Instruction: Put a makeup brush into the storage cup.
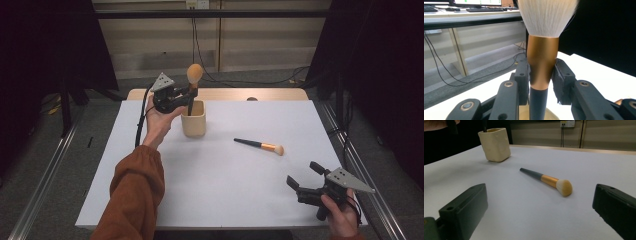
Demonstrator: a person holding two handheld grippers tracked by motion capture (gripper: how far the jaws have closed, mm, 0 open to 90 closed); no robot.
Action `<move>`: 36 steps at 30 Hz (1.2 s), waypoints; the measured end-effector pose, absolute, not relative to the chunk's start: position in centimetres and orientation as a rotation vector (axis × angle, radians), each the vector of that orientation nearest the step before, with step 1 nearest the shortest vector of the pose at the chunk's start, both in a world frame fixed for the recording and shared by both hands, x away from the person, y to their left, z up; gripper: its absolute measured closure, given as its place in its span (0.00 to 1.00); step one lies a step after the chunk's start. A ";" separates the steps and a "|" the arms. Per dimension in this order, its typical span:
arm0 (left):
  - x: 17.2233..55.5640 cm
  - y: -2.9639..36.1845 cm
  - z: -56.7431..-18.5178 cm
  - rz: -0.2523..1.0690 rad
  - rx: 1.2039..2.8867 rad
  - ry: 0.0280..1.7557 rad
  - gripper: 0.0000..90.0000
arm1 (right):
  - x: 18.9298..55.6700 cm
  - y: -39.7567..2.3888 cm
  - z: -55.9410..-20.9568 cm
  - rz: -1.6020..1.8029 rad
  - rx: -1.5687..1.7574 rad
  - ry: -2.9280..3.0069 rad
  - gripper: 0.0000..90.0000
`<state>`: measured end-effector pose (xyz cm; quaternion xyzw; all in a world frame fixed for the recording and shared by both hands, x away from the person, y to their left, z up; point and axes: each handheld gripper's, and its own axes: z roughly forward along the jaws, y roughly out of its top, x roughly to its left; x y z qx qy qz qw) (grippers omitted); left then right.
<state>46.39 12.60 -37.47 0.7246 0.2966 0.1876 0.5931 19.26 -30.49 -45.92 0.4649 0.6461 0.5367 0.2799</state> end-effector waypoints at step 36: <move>46.4 12.7 -39.8 0.403 1.760 0.764 0.76 | 19.3 -30.4 -46.0 1.435 1.244 1.744 0.00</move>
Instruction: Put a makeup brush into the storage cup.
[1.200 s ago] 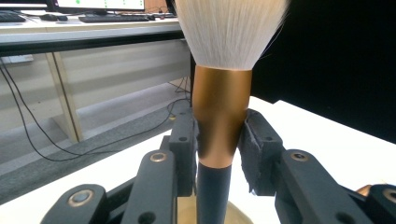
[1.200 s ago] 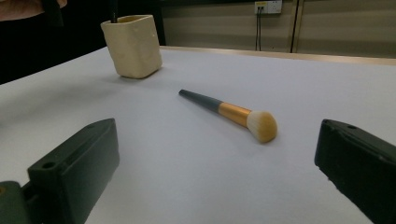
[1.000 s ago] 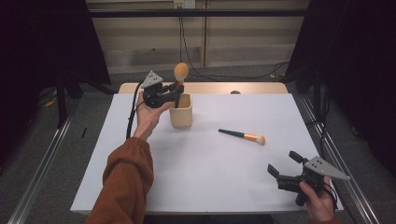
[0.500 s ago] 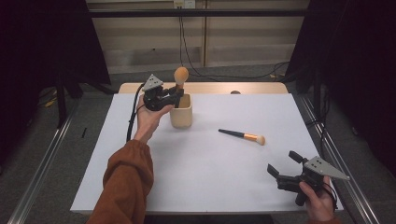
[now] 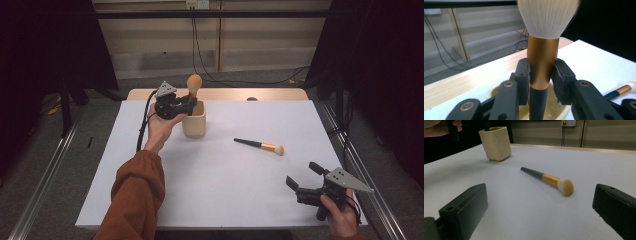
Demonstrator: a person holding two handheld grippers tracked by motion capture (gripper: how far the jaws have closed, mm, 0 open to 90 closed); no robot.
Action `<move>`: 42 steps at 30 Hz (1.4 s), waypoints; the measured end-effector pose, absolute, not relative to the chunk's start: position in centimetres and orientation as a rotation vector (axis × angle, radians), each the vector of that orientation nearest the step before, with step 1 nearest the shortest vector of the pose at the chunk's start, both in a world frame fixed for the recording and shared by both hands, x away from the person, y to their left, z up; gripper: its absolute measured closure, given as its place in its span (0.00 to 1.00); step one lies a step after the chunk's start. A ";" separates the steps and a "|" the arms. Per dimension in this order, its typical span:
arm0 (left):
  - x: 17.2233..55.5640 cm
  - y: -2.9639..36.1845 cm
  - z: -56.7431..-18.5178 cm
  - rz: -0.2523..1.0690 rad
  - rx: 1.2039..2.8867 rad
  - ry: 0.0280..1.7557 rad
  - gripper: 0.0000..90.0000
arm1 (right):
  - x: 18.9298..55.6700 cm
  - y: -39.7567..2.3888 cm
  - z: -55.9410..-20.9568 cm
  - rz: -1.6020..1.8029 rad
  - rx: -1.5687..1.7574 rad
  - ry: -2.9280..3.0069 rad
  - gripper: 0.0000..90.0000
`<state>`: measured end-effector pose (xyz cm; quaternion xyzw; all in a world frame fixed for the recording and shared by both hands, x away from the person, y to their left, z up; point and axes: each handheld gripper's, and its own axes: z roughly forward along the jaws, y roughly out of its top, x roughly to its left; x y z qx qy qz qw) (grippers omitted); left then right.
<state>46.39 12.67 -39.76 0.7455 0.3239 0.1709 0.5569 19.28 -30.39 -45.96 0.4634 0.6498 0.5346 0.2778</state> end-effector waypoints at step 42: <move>42.5 15.0 -39.6 0.395 1.722 0.774 0.03 | 19.3 -30.6 -46.0 1.431 1.252 1.730 0.00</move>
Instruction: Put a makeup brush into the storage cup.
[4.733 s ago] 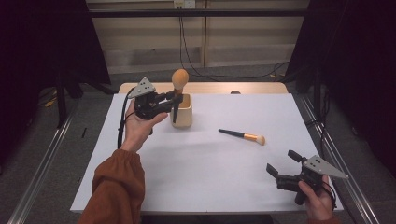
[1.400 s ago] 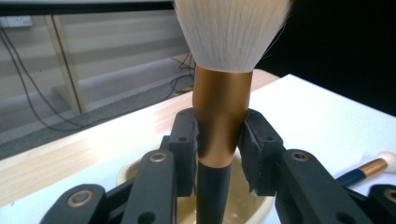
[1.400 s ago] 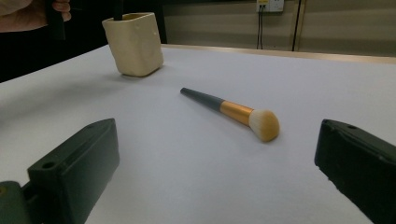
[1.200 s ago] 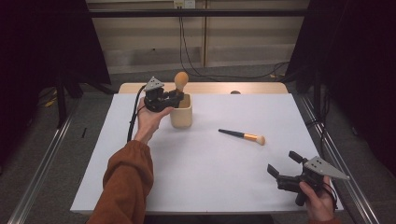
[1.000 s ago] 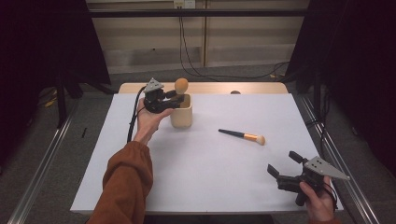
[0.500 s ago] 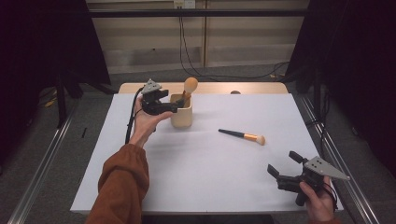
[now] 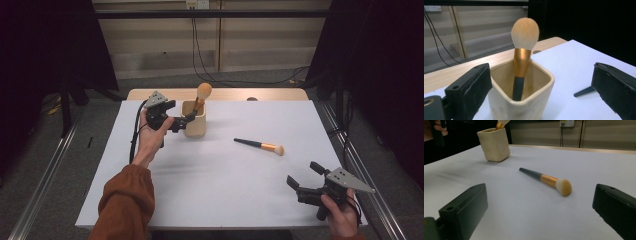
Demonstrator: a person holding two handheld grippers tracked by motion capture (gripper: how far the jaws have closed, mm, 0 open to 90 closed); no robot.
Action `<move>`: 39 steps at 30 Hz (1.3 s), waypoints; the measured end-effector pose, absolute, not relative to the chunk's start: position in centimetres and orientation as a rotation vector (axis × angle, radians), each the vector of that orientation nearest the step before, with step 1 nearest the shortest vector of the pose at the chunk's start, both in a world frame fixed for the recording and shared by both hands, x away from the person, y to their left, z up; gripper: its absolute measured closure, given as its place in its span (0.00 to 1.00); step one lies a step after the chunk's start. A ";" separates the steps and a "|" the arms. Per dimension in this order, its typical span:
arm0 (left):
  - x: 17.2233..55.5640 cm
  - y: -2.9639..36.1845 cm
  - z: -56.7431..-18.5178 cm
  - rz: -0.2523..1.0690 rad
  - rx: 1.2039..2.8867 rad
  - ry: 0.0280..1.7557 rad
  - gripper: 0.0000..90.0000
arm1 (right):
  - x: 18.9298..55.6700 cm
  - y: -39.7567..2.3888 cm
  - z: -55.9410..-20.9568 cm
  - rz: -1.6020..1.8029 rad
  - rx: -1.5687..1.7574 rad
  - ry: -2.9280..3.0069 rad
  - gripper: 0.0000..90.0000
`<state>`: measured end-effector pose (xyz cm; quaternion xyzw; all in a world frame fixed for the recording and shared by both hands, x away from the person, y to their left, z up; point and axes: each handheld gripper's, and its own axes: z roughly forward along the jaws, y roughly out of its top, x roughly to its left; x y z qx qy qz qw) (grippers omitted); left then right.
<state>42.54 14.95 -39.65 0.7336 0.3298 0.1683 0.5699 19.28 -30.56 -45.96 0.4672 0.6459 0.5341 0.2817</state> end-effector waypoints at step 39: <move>33.0 21.6 -41.7 0.474 1.715 0.804 0.04 | 19.0 -30.6 -45.9 1.437 1.260 1.719 0.00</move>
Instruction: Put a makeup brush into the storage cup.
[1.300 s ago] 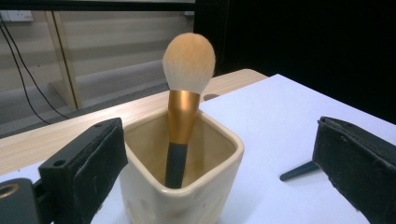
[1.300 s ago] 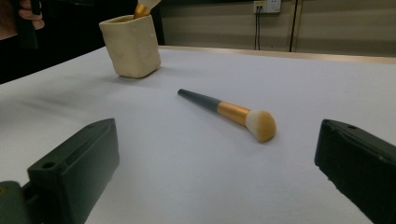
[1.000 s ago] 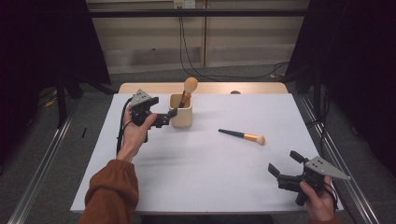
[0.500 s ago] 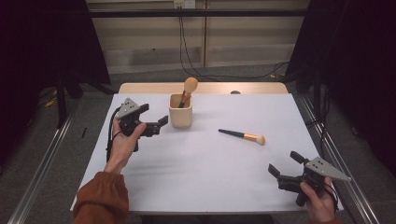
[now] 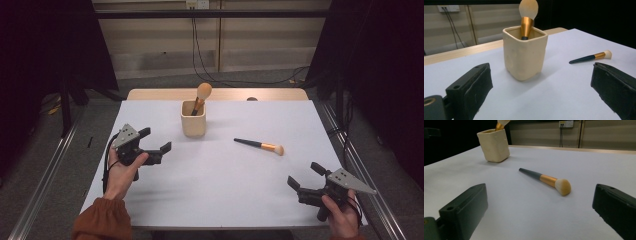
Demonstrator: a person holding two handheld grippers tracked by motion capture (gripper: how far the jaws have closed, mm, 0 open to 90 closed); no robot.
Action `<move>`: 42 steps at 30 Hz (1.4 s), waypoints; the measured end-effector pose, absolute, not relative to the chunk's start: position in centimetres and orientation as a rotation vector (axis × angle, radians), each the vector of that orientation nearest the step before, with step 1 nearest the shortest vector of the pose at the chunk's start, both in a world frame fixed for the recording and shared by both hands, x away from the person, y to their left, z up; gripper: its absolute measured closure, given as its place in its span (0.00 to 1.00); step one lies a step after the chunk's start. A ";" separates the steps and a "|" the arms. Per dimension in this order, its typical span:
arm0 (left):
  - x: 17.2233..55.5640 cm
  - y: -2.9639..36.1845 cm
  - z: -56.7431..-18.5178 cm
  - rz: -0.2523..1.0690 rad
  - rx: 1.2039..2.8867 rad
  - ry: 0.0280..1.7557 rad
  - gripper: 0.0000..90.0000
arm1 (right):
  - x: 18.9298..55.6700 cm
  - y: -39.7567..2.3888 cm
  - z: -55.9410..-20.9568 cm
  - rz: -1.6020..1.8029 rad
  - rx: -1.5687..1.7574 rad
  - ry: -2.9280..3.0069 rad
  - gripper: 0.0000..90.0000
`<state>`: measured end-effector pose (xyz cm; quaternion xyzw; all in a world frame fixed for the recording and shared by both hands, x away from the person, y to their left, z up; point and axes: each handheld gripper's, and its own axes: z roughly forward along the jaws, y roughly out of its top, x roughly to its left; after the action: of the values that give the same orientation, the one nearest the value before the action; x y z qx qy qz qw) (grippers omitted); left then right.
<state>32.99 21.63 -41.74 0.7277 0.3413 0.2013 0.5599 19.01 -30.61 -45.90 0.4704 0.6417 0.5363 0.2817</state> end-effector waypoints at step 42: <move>25.3 25.4 -45.2 0.520 1.655 0.876 0.03 | 19.0 -30.8 -45.9 1.424 1.262 1.691 0.00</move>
<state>25.28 25.40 -45.20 0.7032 0.3724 0.2210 0.5639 19.05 -30.79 -45.89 0.4740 0.6349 0.5347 0.2937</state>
